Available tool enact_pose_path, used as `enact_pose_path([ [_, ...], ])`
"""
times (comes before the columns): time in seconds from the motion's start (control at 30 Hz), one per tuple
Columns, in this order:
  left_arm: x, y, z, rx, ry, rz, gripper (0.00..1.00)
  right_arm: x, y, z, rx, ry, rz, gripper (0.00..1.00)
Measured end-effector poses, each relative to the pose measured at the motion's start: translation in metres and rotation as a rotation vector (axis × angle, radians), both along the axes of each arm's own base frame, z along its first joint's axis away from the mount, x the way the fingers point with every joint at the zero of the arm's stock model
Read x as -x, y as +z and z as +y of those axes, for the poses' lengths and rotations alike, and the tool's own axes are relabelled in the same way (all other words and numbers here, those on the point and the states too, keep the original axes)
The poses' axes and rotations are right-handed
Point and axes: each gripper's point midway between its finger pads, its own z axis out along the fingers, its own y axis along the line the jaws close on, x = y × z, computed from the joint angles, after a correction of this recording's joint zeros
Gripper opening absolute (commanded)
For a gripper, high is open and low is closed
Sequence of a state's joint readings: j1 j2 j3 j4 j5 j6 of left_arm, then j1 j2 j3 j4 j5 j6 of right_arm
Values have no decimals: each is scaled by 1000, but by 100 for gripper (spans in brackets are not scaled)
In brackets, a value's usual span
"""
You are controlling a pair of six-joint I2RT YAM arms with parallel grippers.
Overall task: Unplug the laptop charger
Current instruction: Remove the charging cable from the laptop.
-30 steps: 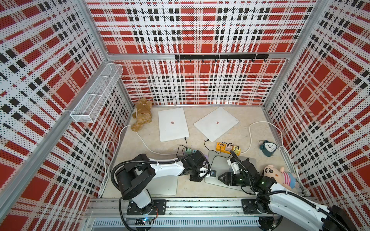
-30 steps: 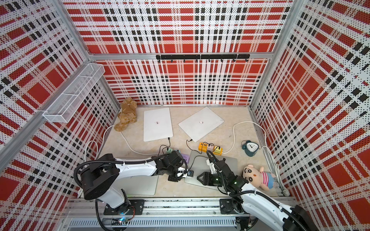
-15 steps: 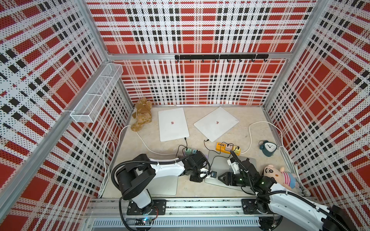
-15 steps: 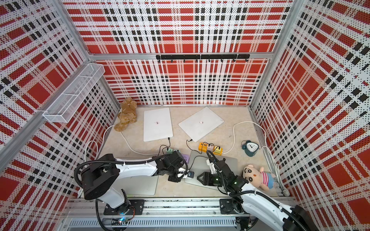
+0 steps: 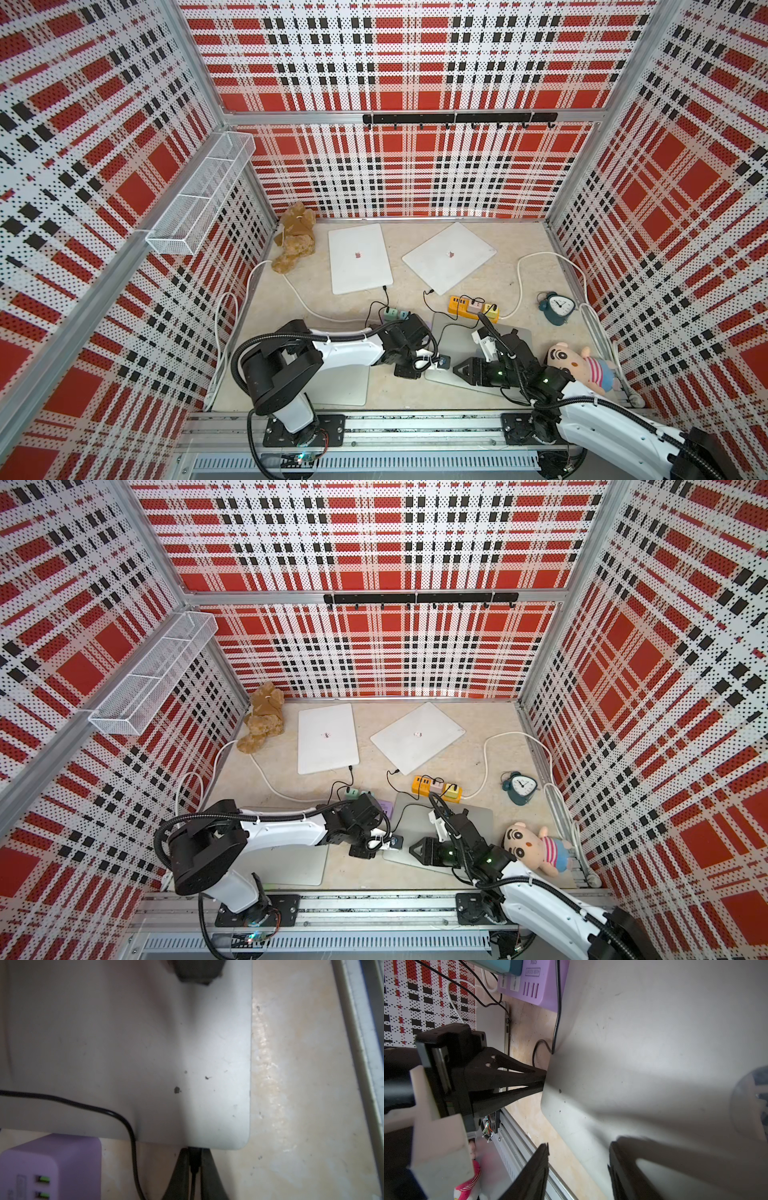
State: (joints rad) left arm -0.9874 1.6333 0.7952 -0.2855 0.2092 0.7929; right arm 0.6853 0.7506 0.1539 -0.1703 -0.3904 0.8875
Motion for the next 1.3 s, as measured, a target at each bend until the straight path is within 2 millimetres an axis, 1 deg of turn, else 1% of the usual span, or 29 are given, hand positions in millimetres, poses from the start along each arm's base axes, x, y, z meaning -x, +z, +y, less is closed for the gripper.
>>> enact_pose_path([
  [0.53, -2, 0, 1, -36, -13, -43, 3, 0, -1, -1, 4, -2, -1, 49],
  [1.03, -3, 0, 2, -37, 3, -41, 1, 0, -1, -1, 7, -1, -3, 49],
  [1.3, -4, 1, 7, -66, -7, -75, 0, -1, -1, -2, 10, -2, -7, 50],
])
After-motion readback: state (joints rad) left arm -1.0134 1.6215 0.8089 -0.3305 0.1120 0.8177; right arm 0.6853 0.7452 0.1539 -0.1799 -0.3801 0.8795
